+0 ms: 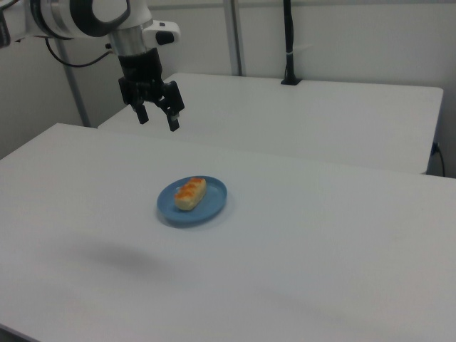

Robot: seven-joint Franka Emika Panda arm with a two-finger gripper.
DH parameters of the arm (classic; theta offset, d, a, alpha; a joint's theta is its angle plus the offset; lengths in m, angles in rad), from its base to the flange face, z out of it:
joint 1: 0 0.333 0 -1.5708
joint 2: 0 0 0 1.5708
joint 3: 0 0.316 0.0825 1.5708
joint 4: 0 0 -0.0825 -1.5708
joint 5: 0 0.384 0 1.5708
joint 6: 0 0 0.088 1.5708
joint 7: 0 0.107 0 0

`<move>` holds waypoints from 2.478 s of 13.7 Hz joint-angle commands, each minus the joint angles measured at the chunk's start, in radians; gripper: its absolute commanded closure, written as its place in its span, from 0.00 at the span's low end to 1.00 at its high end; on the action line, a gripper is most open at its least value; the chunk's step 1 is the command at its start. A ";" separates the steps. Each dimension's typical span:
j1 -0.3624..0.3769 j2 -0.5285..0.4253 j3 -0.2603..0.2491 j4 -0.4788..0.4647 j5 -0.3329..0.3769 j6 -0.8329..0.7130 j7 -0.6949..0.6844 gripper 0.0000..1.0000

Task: Put the bread on the table

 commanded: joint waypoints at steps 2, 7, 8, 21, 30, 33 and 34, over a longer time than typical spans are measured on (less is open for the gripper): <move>0.011 0.018 -0.004 -0.019 0.021 0.088 0.002 0.00; 0.023 0.087 0.009 -0.019 0.021 0.176 0.005 0.00; 0.034 0.102 0.009 -0.017 0.021 0.194 0.005 0.00; 0.124 0.389 0.005 -0.019 -0.008 0.435 0.046 0.00; 0.127 0.492 -0.004 -0.019 -0.068 0.556 0.054 0.00; 0.129 0.506 -0.004 -0.019 -0.086 0.584 0.120 0.07; 0.129 0.506 -0.004 -0.019 -0.095 0.593 0.123 0.16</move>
